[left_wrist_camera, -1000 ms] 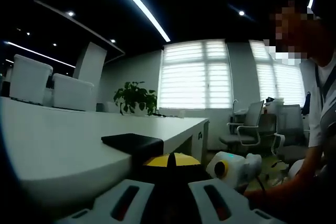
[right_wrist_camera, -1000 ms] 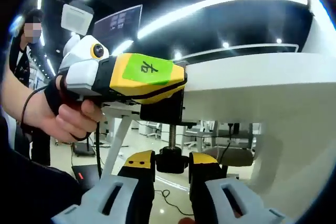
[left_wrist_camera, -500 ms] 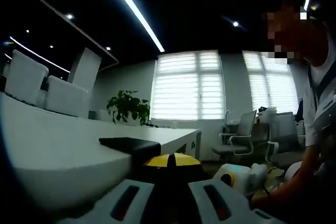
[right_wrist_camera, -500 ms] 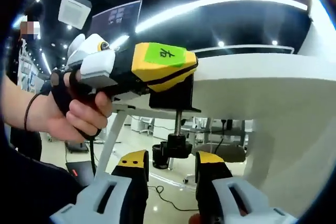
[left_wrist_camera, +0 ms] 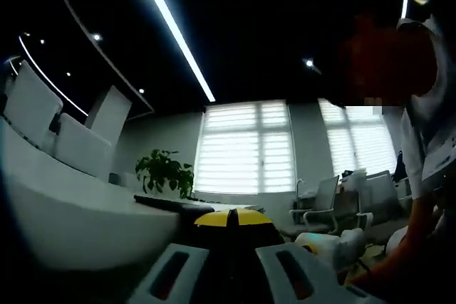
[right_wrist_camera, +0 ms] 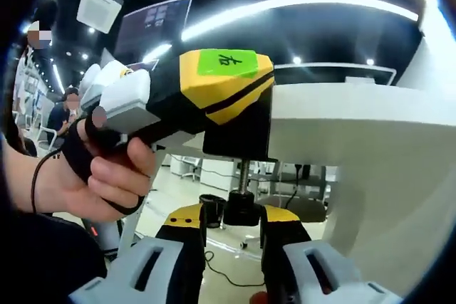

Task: Clamp the fixed fixture on the desktop, loosen the retaining clip, secure it to the edge of the desk, and tighten the retaining clip.

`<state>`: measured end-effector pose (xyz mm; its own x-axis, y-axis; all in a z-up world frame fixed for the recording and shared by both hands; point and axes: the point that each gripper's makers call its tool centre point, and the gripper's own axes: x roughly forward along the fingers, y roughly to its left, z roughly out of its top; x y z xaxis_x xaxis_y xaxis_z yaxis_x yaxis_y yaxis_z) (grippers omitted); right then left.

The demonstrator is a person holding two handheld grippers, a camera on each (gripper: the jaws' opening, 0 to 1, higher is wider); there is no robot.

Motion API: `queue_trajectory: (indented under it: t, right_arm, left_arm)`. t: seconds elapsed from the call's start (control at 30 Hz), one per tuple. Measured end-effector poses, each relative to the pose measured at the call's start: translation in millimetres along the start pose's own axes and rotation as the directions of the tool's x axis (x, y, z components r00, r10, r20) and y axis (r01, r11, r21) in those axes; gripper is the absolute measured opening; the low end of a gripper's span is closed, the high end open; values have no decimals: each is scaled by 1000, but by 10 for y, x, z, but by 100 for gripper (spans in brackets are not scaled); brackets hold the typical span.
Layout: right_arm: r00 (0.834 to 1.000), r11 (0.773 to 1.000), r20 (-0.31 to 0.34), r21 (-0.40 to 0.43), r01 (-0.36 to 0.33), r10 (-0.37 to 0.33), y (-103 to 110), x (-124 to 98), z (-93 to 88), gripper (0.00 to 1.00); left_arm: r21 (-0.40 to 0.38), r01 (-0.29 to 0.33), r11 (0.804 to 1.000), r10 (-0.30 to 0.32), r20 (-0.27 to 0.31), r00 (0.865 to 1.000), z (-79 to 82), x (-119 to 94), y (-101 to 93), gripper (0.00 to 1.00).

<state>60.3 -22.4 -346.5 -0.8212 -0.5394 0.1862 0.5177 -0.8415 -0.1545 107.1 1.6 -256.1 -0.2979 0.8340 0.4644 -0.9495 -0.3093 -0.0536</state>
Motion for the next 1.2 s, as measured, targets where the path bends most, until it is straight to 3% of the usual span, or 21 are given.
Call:
queue_trajectory:
  t: [0.1, 0.17, 0.2, 0.33, 0.4, 0.63, 0.73, 0.9, 1.13, 1.2]
  right_arm:
    - [1000, 1000, 16, 9, 9, -9, -19, 14, 50, 27]
    - [1000, 1000, 16, 9, 6, -6, -10, 35, 53, 25]
    - [1000, 1000, 17, 3, 3, -3, -2, 47, 45, 25]
    - [999, 1000, 38, -24, -7, 8, -20, 37, 31, 23]
    - [996, 998, 62, 18, -59, 58, 10, 23, 51, 23]
    - [986, 989, 85, 38, -146, 142, -19, 15, 30, 23]
    - [992, 988, 37, 86, -125, 123, -35, -45, -50, 23]
    - [997, 994, -1, 78, -81, 81, -22, -175, -172, 31]
    - [999, 996, -6, 73, -47, 47, 102, -130, -139, 31]
    - [999, 998, -33, 47, -41, 42, 101, -95, -142, 31]
  left_arm:
    - [16, 1, 1000, -1, -11, 1000, -7, 10, 0, 1]
    - [81, 2, 997, 0, -31, 1000, -8, 30, -6, 1]
    - [35, -9, 999, 10, -33, 999, -6, 46, 4, 1]
    - [32, 4, 999, -5, 16, 1000, 25, 33, 6, 1]
    - [16, 8, 1000, -9, 30, 1000, 43, 37, 5, 1]
    - [11, -2, 1000, 1, 65, 998, 70, 41, 21, 1]
    - [8, -2, 1000, 1, 81, 997, 84, 36, 15, 1]
    - [-3, -5, 1000, 5, 106, 994, 102, 24, 17, 1]
    - [-57, -21, 998, 30, 155, 987, 123, -39, 58, 1]
    - [-55, -26, 998, 35, 157, 987, 132, -32, 53, 1]
